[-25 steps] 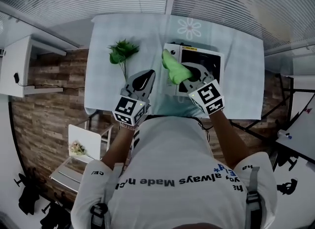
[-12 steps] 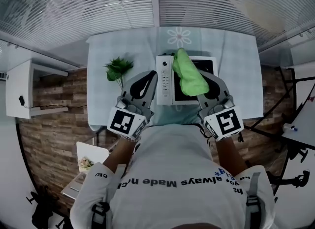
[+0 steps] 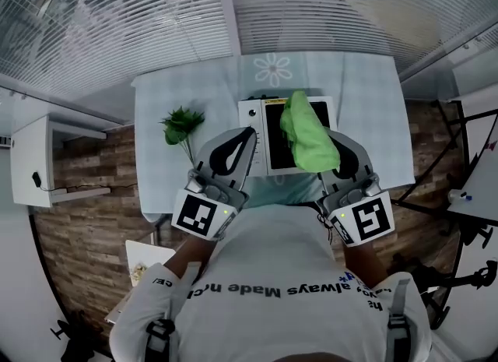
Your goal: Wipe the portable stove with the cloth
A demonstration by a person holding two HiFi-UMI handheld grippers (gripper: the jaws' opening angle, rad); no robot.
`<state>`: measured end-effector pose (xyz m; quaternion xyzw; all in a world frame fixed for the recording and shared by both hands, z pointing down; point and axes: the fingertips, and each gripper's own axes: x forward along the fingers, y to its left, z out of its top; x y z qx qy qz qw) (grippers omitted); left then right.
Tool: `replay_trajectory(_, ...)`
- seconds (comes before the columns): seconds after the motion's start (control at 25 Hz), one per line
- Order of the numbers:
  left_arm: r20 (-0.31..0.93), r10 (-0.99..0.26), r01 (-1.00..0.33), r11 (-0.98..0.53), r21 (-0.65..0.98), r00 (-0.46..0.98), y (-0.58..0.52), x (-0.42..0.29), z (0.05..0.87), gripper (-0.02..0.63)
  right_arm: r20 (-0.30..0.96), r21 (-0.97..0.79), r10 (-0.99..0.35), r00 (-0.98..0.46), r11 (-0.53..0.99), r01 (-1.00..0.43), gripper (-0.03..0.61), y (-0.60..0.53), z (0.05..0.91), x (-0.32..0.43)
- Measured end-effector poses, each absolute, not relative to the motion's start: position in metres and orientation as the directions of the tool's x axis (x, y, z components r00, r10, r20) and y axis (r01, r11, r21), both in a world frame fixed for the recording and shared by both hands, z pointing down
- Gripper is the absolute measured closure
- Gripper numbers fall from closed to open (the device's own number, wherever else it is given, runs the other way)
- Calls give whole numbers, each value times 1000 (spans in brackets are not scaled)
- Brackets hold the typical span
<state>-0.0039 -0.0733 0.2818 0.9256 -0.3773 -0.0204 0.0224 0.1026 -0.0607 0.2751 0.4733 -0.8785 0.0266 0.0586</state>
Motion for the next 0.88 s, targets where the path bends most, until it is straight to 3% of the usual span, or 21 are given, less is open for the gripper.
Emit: replay_trajectory(0.88,-40,-682,-679,-731,72,730,-73,-8,276,601,112,10,-849,-516,520,-854,555,-65,267,104)
